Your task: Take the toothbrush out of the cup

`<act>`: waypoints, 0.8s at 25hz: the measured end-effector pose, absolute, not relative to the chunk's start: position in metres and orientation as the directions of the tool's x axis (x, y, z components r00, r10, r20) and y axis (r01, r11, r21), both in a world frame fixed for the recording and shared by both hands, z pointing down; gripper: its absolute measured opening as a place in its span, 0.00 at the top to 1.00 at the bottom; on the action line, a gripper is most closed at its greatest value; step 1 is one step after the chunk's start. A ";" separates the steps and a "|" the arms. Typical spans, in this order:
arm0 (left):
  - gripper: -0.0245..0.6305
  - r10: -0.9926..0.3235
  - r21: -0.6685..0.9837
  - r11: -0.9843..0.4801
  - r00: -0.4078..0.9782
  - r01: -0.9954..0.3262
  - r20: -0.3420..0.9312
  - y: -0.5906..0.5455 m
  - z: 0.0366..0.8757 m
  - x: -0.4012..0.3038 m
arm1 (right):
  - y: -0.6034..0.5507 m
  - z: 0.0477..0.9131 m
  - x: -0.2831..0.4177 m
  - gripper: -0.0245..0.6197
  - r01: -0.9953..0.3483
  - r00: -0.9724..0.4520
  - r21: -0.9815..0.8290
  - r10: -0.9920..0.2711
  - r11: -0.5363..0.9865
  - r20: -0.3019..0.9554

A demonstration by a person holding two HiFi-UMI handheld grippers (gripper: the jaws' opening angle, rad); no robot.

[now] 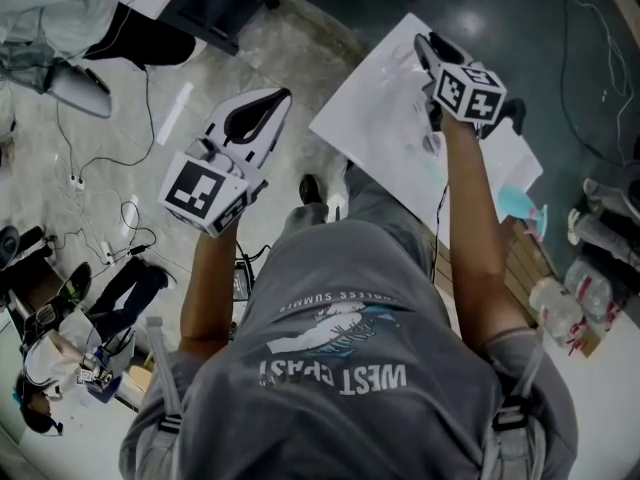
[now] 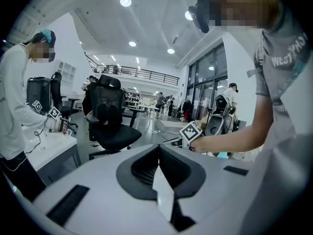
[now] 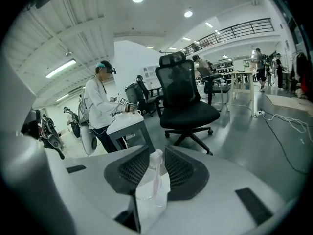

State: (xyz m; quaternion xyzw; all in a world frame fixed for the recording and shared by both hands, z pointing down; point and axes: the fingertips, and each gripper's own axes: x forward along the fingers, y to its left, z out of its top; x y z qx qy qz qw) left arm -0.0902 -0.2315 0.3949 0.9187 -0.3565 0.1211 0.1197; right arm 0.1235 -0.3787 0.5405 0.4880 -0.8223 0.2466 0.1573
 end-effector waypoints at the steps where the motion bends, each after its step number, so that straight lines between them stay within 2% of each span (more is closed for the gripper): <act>1: 0.96 -0.626 0.137 -0.714 0.714 -0.686 0.312 -0.234 0.395 -0.092 | -0.381 0.541 0.122 0.81 -0.881 -0.472 -0.249 -0.725 0.401 0.501; 2: 0.96 -0.628 0.139 -0.711 0.712 -0.689 0.315 -0.236 0.396 -0.095 | -0.382 0.540 0.120 0.84 -0.882 -0.470 -0.247 -0.725 0.401 0.503; 4: 0.96 -0.626 0.140 -0.713 0.714 -0.687 0.314 -0.240 0.398 -0.101 | -0.385 0.539 0.116 0.85 -0.884 -0.467 -0.245 -0.725 0.398 0.506; 20: 0.96 -0.632 0.074 -0.737 0.724 -0.672 0.275 -0.223 0.385 -0.097 | -0.364 0.489 0.134 0.86 -0.891 -0.453 -0.214 -0.774 0.400 0.443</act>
